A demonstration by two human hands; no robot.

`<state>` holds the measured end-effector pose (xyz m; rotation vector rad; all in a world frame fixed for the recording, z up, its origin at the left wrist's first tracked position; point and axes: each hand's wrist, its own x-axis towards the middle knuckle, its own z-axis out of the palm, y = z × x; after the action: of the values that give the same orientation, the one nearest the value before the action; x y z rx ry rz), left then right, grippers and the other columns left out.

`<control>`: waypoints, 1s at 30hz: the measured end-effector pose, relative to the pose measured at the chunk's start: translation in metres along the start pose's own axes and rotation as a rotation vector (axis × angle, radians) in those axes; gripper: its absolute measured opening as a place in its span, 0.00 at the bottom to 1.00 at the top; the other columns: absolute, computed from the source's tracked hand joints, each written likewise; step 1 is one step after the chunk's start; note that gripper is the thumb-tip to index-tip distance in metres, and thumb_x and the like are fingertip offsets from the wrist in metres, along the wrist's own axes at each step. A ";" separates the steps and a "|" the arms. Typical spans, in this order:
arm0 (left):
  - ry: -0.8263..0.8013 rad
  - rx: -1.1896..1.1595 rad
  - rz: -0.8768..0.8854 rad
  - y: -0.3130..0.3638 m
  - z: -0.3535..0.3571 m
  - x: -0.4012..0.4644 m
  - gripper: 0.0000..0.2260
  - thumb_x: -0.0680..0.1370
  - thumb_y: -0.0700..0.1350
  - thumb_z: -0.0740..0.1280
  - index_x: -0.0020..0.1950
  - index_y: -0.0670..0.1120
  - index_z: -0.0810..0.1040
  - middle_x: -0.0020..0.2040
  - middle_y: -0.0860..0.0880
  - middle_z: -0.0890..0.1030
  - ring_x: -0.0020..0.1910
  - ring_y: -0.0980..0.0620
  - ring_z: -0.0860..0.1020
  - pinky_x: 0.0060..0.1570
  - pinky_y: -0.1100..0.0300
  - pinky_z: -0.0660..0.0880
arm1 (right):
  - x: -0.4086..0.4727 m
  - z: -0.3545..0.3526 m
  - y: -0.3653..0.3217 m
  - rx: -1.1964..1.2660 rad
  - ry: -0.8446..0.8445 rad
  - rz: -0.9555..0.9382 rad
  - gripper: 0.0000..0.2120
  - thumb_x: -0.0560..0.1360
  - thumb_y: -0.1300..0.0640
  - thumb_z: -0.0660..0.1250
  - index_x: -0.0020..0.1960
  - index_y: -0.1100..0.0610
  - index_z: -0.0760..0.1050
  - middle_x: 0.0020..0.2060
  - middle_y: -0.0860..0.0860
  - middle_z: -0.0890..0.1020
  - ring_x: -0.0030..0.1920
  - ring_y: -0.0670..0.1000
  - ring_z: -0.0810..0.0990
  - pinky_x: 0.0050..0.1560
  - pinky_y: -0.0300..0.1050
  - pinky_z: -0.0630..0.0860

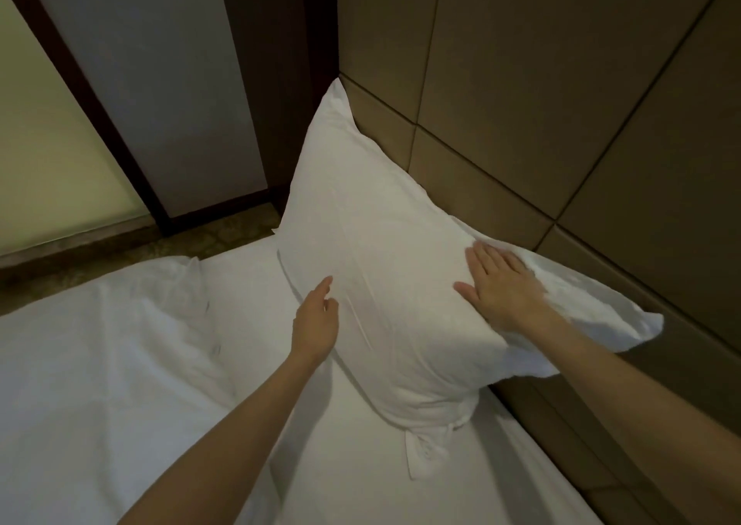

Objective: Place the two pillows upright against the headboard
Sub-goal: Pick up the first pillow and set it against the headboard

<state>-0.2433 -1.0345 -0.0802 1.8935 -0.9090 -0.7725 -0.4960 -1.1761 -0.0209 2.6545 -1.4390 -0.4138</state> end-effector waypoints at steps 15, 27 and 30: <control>0.036 -0.043 -0.019 0.063 -0.048 -0.107 0.14 0.80 0.41 0.55 0.61 0.42 0.76 0.57 0.44 0.81 0.56 0.47 0.78 0.53 0.61 0.69 | -0.128 -0.009 0.000 0.019 0.129 0.167 0.22 0.77 0.56 0.57 0.71 0.58 0.63 0.70 0.59 0.68 0.70 0.61 0.65 0.67 0.59 0.62; 0.109 -0.133 0.007 0.085 -0.129 -0.275 0.15 0.79 0.40 0.53 0.49 0.45 0.80 0.42 0.46 0.84 0.42 0.50 0.81 0.48 0.59 0.75 | -0.267 -0.108 -0.089 1.162 0.338 0.075 0.10 0.73 0.67 0.60 0.46 0.61 0.79 0.40 0.58 0.84 0.39 0.52 0.80 0.45 0.44 0.78; 0.130 -0.158 0.008 0.082 -0.148 -0.310 0.15 0.79 0.40 0.53 0.48 0.47 0.80 0.42 0.47 0.84 0.41 0.51 0.81 0.49 0.59 0.75 | -0.301 -0.115 -0.110 1.297 0.322 0.067 0.10 0.72 0.69 0.59 0.42 0.59 0.78 0.35 0.56 0.83 0.33 0.48 0.79 0.37 0.37 0.77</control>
<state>-0.3167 -0.7419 0.1042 1.7788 -0.7521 -0.6872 -0.5308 -0.8695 0.1239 3.1359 -2.0651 1.3498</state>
